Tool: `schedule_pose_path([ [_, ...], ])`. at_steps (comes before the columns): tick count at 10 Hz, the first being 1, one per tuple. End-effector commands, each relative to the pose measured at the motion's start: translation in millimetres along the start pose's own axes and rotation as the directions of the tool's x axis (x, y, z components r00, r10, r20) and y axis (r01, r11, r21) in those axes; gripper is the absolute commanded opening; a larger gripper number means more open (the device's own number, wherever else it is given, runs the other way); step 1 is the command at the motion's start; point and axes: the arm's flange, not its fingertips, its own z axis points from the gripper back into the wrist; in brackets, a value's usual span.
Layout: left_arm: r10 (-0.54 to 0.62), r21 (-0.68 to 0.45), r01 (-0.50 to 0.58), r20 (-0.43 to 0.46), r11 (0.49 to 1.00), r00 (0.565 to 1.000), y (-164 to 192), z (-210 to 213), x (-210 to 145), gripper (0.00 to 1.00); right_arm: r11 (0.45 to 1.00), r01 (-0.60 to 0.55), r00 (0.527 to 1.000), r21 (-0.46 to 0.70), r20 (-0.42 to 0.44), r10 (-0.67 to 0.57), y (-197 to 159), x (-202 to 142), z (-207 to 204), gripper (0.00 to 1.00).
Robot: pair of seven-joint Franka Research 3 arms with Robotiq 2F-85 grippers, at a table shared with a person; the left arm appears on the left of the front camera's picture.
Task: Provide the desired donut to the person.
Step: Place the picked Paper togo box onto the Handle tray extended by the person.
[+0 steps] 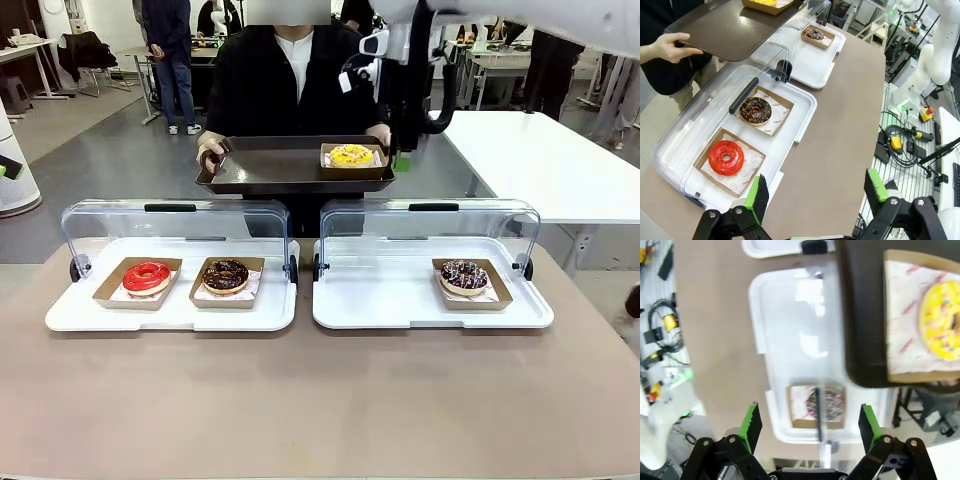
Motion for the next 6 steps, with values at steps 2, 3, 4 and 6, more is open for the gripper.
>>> schedule_pose_path([
  [2,0.016,-0.005,-0.016,0.013,1.0,1.0,-2,1,2,1.0,1.0,0.006,0.999,-0.016,0.032,-0.006,80,-30,5,1.0],
  [3,0.016,-0.005,-0.016,0.013,1.0,1.0,-2,1,2,1.0,1.0,-0.004,1.0,-0.019,0.021,0.004,100,-36,2,1.0],
  [4,0.016,-0.005,-0.016,0.013,1.0,1.0,-2,1,2,1.0,1.0,-0.007,1.0,-0.022,0.017,0.008,113,-40,-4,1.0],
  [6,0.016,-0.005,-0.016,0.013,1.0,1.0,-2,1,2,1.0,0.999,0.025,0.999,-0.027,0.031,-0.024,128,-52,-16,1.0],
])
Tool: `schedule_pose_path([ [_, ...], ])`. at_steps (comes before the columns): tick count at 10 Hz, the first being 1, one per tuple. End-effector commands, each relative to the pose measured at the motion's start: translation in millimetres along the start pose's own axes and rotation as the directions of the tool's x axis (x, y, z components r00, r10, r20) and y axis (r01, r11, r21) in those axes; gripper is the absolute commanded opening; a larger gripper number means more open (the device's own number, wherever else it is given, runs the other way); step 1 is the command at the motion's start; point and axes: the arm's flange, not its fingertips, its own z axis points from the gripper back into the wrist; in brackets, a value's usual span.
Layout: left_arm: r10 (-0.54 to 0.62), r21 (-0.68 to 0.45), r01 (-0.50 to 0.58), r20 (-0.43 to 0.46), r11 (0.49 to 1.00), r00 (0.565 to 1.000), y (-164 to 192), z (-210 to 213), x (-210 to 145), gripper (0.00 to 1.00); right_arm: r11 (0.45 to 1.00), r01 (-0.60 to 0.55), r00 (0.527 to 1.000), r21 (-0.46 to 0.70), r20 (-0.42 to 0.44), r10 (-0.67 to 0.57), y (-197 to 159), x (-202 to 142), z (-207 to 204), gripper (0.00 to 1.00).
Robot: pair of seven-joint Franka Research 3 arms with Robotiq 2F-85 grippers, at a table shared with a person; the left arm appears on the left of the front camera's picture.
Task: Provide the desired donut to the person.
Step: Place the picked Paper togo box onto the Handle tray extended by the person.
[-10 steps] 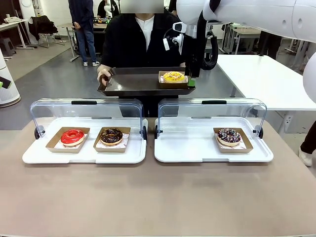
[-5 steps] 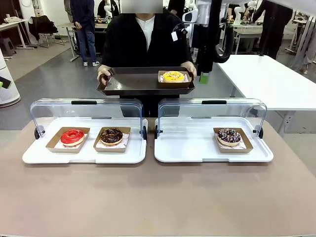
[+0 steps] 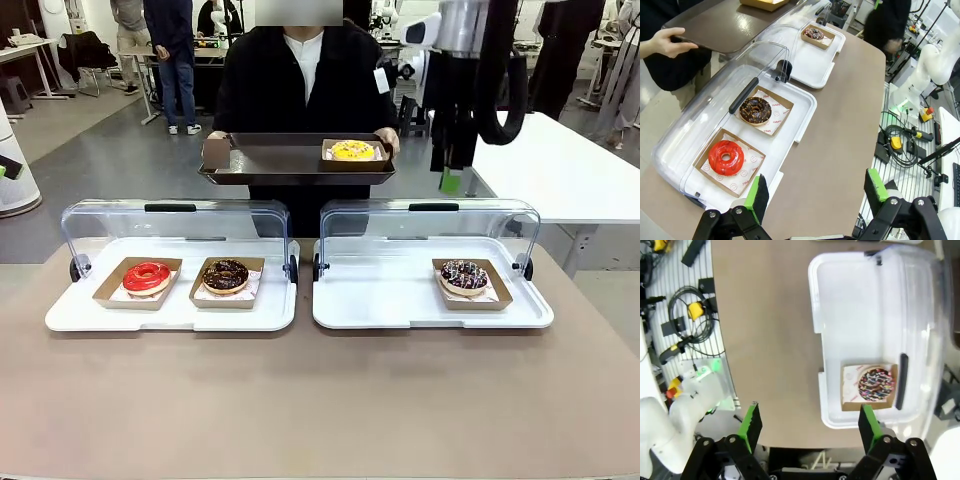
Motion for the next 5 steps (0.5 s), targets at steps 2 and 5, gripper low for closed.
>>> schedule_pose_path([
  [2,0.016,-0.005,-0.016,0.013,1.0,1.0,-2,1,2,1.0,0.998,0.059,0.998,-0.01,0.037,-0.058,7,-20,-34,1.0],
  [5,0.016,-0.005,-0.016,0.013,1.0,1.0,-2,1,2,1.0,0.999,0.048,0.999,-0.008,0.007,-0.048,0,-22,-31,1.0],
])
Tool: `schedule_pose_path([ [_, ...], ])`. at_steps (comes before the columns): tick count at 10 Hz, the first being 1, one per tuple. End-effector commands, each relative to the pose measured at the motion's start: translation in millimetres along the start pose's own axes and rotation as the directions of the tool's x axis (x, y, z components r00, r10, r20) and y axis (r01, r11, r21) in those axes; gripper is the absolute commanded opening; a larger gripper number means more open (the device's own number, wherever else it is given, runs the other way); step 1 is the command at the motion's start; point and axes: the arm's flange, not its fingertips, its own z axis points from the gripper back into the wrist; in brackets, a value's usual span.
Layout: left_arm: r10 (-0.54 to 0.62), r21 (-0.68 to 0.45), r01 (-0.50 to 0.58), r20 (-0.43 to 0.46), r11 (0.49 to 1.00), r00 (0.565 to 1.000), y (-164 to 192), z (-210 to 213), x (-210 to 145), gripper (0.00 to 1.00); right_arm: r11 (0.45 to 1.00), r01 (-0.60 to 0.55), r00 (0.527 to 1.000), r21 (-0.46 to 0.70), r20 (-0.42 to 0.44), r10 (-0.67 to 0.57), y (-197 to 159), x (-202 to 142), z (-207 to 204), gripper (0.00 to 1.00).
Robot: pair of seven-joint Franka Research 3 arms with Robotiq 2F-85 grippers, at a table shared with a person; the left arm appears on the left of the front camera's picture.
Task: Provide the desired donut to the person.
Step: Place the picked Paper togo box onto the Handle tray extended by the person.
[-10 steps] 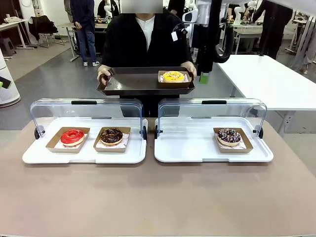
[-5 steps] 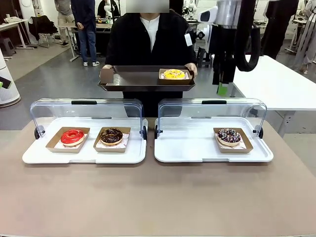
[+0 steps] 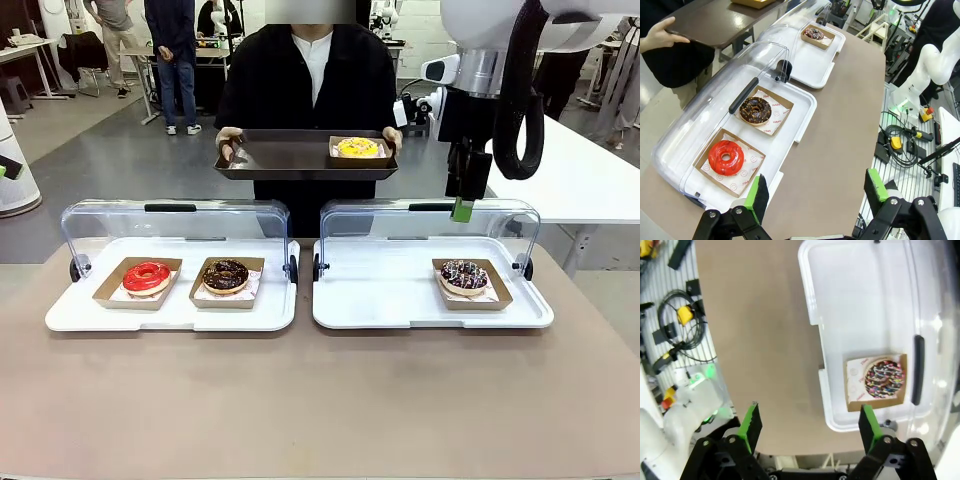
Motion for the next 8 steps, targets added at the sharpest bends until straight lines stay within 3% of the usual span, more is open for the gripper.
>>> schedule_pose_path([
  [1,0.016,-0.005,-0.016,0.013,1.0,1.0,-1.7,1.1,2.5,1.0,1.0,-0.016,1.0,0.006,-0.006,0.016,6.1,5.9,7.3,1.0],
  [8,0.016,-0.005,-0.016,0.013,1.0,1.0,-1.7,1.1,2.5,1.0,1.0,-0.016,1.0,0.006,-0.006,0.016,6.1,5.9,7.3,1.0],
])
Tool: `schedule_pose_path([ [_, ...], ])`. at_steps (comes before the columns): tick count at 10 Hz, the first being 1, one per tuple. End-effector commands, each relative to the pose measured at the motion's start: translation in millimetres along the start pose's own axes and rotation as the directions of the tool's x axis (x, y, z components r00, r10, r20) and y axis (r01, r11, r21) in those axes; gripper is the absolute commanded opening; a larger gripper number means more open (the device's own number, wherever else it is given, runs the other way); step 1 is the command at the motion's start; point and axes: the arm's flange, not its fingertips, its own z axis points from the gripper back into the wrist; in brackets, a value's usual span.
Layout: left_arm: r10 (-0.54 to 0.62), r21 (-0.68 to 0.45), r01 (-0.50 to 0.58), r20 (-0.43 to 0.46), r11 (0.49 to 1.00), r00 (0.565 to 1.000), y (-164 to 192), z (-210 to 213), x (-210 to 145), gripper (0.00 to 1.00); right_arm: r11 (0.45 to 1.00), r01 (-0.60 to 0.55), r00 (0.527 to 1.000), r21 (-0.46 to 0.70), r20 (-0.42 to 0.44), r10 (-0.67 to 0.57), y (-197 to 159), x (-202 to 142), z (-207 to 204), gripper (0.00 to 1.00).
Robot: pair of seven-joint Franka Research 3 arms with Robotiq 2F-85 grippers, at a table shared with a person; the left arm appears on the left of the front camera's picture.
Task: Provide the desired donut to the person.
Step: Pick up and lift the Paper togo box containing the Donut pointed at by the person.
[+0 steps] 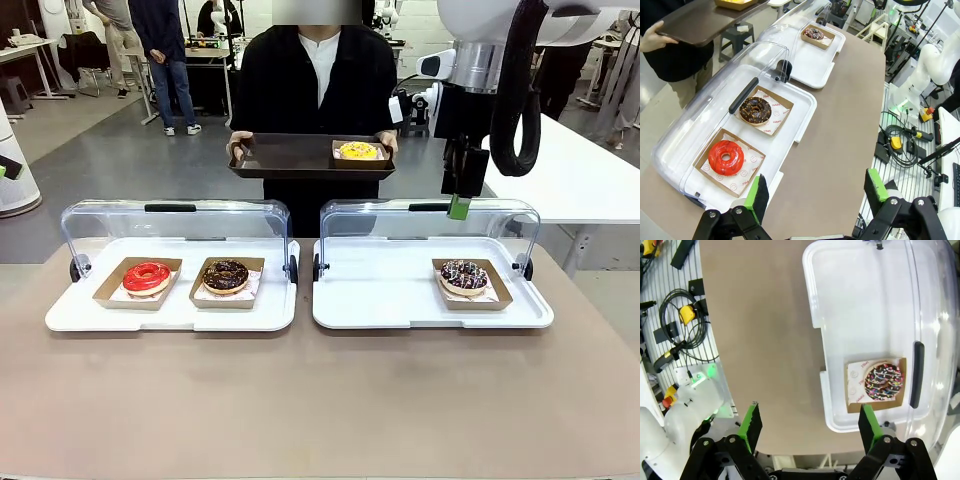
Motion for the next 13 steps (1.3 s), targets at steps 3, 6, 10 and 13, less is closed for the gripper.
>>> schedule_pose_path([
  [3,0.016,-0.005,-0.016,0.013,1.0,1.0,-2,1,2,1.0,1.0,0.002,1.0,0.007,-0.007,-0.001,1,-1,2,1.0],
  [6,0.016,-0.005,-0.016,0.013,1.0,1.0,-2,1,2,1.0,1.0,0.002,1.0,0.007,-0.007,-0.001,1,-1,2,1.0],
  [10,0.016,-0.005,-0.016,0.013,1.0,1.0,-2,1,2,1.0,1.0,0.0,1.0,0.002,-0.001,0.0,0,0,0,1.0],
  [13,0.016,-0.005,-0.016,0.013,1.0,1.0,-2,1,2,1.0,0.996,-0.067,0.858,0.059,0.513,0.027,-13,-68,37,1.0],
])
